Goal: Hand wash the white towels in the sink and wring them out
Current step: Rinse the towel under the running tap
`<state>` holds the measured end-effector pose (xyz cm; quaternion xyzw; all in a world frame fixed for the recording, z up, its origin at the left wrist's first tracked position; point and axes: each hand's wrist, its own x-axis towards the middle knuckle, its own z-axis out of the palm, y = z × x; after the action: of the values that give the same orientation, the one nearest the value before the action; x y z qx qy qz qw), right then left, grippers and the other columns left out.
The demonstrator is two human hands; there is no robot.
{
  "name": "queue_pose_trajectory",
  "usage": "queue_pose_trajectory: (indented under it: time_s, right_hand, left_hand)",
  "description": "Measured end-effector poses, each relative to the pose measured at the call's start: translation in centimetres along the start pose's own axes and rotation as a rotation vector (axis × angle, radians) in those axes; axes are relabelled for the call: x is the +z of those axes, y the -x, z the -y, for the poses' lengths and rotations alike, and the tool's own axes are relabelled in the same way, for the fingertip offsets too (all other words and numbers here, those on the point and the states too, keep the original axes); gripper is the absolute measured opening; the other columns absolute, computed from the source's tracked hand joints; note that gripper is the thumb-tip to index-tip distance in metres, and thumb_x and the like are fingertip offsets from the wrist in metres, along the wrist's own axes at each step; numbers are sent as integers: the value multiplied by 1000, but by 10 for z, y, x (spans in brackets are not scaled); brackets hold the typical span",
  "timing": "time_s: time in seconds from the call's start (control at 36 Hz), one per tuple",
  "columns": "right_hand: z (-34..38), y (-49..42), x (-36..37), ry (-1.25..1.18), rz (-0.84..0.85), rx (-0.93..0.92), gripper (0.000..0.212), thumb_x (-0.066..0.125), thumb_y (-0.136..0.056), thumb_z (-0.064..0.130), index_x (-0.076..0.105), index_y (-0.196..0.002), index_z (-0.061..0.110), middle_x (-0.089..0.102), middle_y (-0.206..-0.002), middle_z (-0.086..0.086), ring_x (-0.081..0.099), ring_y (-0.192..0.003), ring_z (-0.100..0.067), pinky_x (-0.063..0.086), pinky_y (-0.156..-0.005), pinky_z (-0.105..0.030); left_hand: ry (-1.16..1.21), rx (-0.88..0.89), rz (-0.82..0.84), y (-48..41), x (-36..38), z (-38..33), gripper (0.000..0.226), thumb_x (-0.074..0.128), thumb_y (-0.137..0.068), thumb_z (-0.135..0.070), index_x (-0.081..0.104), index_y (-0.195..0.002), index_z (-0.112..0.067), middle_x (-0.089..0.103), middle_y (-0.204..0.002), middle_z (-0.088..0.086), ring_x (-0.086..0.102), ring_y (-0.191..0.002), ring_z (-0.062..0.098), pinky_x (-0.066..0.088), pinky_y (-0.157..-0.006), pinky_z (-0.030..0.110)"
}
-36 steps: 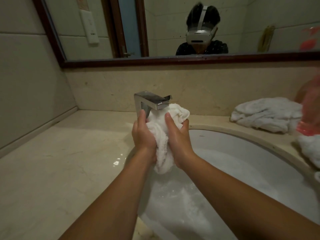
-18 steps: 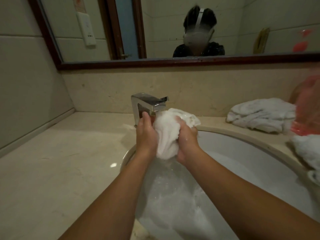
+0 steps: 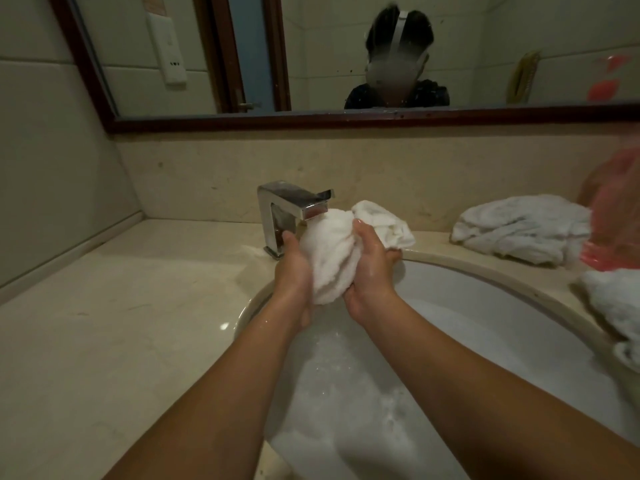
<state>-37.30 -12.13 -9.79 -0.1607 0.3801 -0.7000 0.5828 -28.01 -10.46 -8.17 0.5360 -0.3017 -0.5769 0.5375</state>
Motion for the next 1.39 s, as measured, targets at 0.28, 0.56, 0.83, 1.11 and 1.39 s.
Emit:
queue_pose_trajectory:
  time_s: [0.28, 0.56, 0.83, 1.11, 1.39]
  right_hand:
    - [-5, 10, -2, 204, 72, 0, 103, 86, -90, 36, 10, -158, 36, 56, -151, -6, 69, -122, -32, 59, -100, -61]
    - [2, 14, -12, 271, 188, -74, 75, 75, -76, 33, 49, -146, 26, 75, -128, -12, 78, -107, -34, 64, -87, -60]
    - [9, 23, -7, 302, 174, -100, 92, 74, -59, 84, 69, -129, 25, 81, -113, -3, 78, -107, -27, 60, -100, -53]
    - [21, 30, -3, 380, 48, 76, 65, 54, -90, 78, 73, -125, 25, 82, -108, -6, 78, -101, -32, 63, -95, -53]
    - [21, 42, 2, 565, 161, -100, 48, 60, -96, 70, 73, -114, 28, 81, -108, -1, 77, -103, -23, 61, -98, -48]
  left_hand:
    - [-28, 171, -169, -2, -6, -5, 62, 42, -105, -66, 75, -110, -15, 79, -105, 7, 76, -100, 30, 59, -99, 46]
    - [-239, 339, -94, 8, -4, -4, 69, 36, -96, -77, 74, -119, -25, 76, -118, 1, 70, -114, 26, 52, -108, 46]
    - [-209, 518, -51, 11, -6, 2, 45, 40, -104, -65, 73, -117, -37, 72, -112, -16, 67, -112, 12, 53, -104, 39]
    - [-361, 628, -42, 21, -20, 6, 60, 58, -67, -85, 63, -110, -43, 69, -107, -19, 68, -107, 15, 54, -96, 41]
    - [-244, 525, 48, 16, -19, 4, 39, 67, -94, -62, 79, -108, -28, 80, -96, -14, 74, -95, 3, 56, -81, 17]
